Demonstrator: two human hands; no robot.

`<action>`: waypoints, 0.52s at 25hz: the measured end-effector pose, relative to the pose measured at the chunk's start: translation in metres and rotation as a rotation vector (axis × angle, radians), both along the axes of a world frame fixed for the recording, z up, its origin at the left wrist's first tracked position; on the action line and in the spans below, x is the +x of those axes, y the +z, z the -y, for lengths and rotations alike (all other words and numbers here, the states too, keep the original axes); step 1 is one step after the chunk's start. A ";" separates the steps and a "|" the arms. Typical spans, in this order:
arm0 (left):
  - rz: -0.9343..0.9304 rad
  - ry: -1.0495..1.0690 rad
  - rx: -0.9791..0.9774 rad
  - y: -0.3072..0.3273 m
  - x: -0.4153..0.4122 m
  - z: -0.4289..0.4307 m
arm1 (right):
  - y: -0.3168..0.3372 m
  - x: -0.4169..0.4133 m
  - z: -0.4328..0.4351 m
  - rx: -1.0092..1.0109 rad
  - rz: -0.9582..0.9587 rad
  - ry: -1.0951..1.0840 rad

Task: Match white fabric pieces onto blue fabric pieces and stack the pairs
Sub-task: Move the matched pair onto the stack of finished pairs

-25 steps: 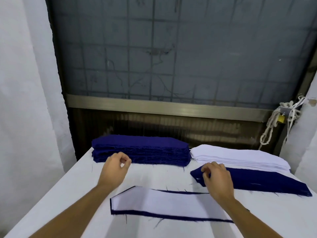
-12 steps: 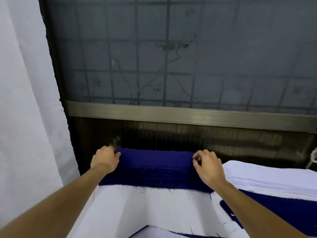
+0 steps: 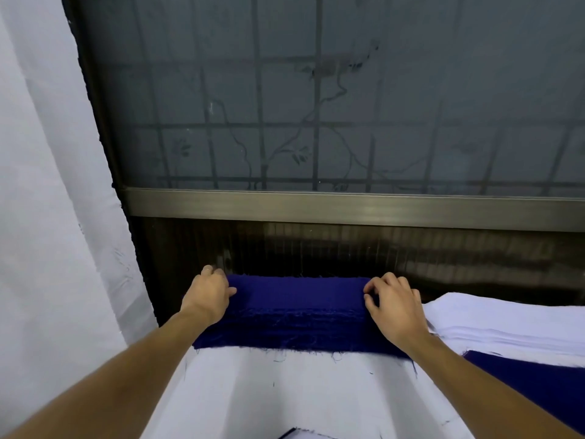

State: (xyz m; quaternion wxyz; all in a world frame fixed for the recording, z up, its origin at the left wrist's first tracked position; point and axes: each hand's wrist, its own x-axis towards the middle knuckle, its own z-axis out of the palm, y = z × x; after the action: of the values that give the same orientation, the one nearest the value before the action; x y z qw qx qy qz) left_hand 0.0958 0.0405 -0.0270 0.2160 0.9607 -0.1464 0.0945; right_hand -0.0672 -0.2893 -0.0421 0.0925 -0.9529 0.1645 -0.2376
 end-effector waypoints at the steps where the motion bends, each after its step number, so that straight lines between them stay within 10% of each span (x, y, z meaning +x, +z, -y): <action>1: 0.021 -0.009 -0.013 -0.001 -0.002 -0.001 | -0.001 0.000 -0.001 -0.008 -0.008 -0.003; 6: -0.081 0.063 -0.233 0.001 -0.005 0.001 | -0.006 -0.003 -0.006 -0.027 -0.031 -0.030; 13: 0.075 -0.140 0.110 0.008 -0.014 -0.006 | -0.002 -0.004 -0.008 -0.047 -0.084 -0.024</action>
State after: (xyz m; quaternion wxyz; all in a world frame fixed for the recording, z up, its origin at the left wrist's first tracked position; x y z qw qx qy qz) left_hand 0.0819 0.0462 -0.0190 0.1636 0.9543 -0.2262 0.1070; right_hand -0.0712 -0.2809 -0.0444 0.0604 -0.9619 0.1740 -0.2021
